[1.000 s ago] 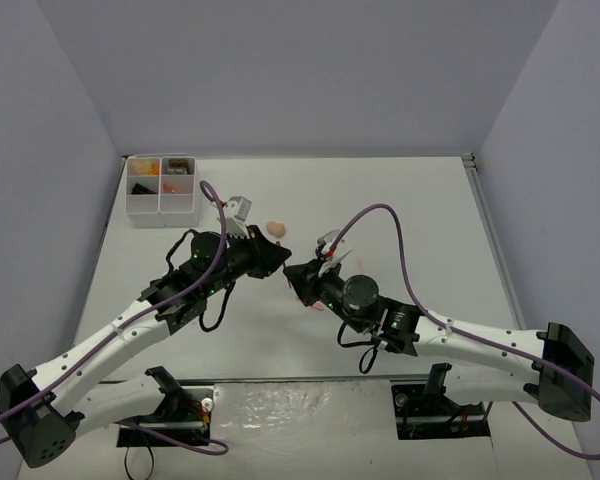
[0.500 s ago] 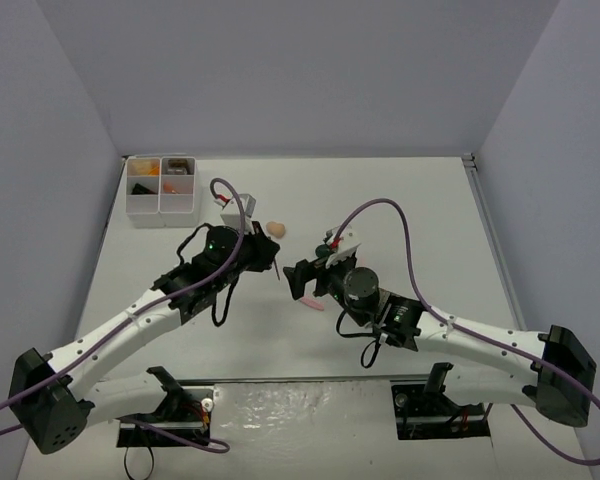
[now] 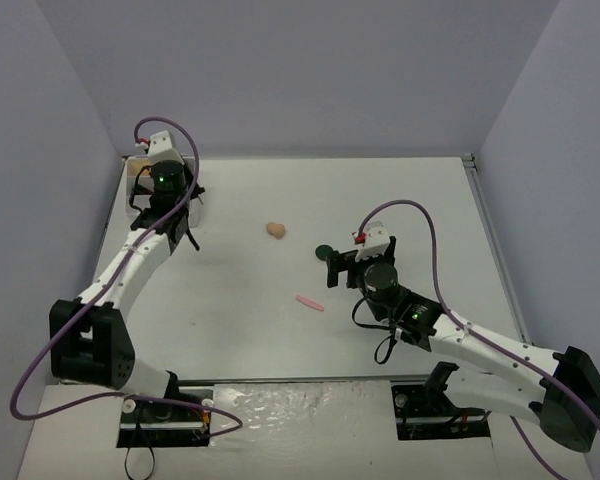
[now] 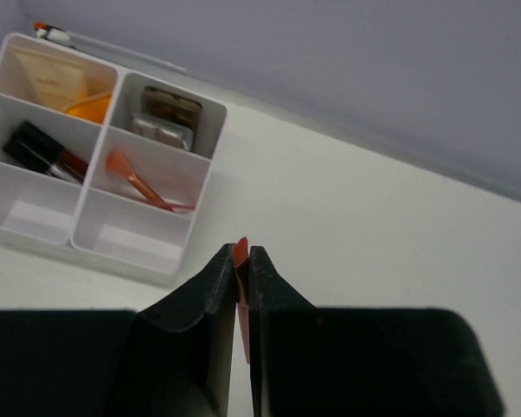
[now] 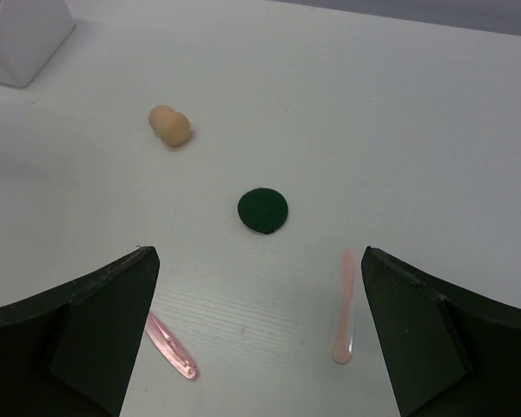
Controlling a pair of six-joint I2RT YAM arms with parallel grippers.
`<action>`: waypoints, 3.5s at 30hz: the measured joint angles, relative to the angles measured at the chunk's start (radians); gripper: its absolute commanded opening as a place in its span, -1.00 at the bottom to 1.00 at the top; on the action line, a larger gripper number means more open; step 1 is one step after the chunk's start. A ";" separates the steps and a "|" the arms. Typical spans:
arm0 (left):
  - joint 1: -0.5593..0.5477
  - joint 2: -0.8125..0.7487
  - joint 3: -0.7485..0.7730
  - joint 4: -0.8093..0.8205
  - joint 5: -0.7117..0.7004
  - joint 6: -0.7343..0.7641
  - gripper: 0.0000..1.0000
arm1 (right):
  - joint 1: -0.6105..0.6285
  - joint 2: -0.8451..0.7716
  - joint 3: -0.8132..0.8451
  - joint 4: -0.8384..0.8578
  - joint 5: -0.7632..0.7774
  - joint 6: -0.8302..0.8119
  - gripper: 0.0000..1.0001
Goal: Organize the makeup
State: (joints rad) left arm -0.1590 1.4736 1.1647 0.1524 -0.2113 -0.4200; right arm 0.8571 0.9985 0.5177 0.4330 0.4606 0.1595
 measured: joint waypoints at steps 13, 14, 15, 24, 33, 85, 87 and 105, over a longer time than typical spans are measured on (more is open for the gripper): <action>0.154 0.399 0.135 0.301 0.006 -0.001 -0.99 | -0.040 0.078 -0.055 0.039 -0.049 -0.008 1.00; 0.155 0.417 0.135 0.311 0.004 -0.001 -0.94 | -0.040 0.083 -0.055 0.039 -0.051 -0.008 1.00; 0.154 0.430 0.135 0.320 0.004 -0.001 -0.90 | -0.040 0.085 -0.055 0.039 -0.053 -0.008 1.00; 0.162 0.493 0.134 0.429 0.003 -0.006 0.15 | -0.053 0.100 -0.055 0.043 -0.066 -0.008 1.00; 0.180 0.389 0.085 0.363 0.034 0.013 0.48 | -0.054 0.109 -0.047 0.032 -0.090 -0.008 0.95; -0.236 -0.879 -0.406 -0.680 0.163 0.098 0.94 | -0.313 0.530 0.165 -0.350 -0.249 0.313 -0.99; -0.236 -0.892 -0.409 -0.674 0.174 0.088 0.94 | -0.313 0.536 0.171 -0.344 -0.251 0.311 -1.00; -0.284 -0.700 -0.421 -0.407 0.508 -0.261 0.88 | 0.185 0.169 0.172 -0.082 -0.185 0.195 -1.00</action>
State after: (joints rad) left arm -0.4434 0.7732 0.7439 -0.2543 0.2963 -0.6810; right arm 1.0417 1.1672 0.6893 0.3505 0.2759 0.3543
